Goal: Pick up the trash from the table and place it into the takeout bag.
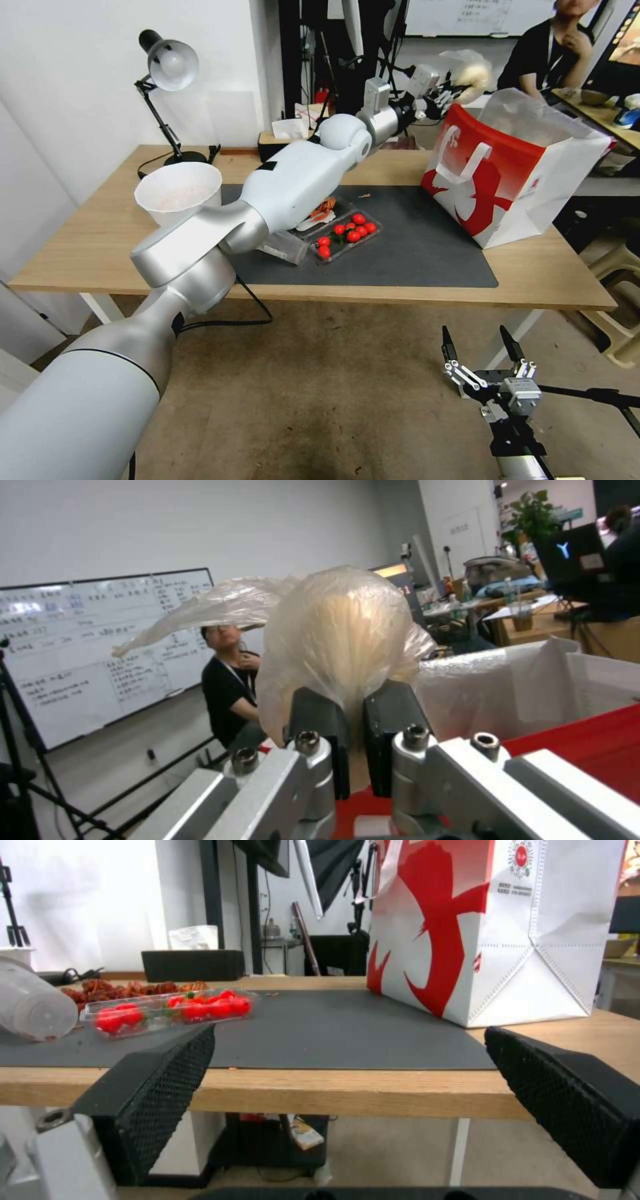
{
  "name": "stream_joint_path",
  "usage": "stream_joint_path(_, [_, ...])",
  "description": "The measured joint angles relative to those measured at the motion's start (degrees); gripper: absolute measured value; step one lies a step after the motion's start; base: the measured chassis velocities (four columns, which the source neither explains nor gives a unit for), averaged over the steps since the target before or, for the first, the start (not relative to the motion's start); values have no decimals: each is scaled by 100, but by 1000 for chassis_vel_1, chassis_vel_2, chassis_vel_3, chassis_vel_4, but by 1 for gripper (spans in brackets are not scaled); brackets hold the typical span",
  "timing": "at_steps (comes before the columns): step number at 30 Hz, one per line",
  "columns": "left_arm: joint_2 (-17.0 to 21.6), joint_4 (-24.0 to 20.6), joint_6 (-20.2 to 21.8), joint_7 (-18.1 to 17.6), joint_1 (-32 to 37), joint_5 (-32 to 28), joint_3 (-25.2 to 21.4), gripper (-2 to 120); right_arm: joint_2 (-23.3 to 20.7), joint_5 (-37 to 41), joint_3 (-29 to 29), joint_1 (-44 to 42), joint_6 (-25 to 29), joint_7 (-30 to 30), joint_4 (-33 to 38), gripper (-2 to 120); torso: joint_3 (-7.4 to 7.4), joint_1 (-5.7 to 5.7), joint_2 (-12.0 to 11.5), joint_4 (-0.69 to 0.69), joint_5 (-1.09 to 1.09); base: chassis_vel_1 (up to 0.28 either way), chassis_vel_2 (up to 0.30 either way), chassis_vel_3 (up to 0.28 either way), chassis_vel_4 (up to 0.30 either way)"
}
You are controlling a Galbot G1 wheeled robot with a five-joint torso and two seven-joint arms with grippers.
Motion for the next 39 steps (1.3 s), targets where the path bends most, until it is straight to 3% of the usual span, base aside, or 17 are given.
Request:
stream_joint_path(10, [7,-500,-132,-382,-89,163,650,5,-16,47,54,-69,125,-4,-42,100,0,0,0,-4,1,0,0,0,0])
stream_joint_path(19, [13,-855,-378,-1216,-407,1284,1689,5,62,24,11,-75,153,-26,-51,100,0,0,0,-2,1,0,0,0,0])
stream_joint_path(29, [17,-843,-127,-1406,-752,2013,2038,5,113,19,4,-90,250,-31,-101,100,-1,0,0,-1,1,0,0,0,0])
stream_joint_path(39, [19,-892,46,-1422,-995,2186,2115,5,145,14,11,-95,278,-36,-104,100,0,0,0,-1,1,0,0,0,0])
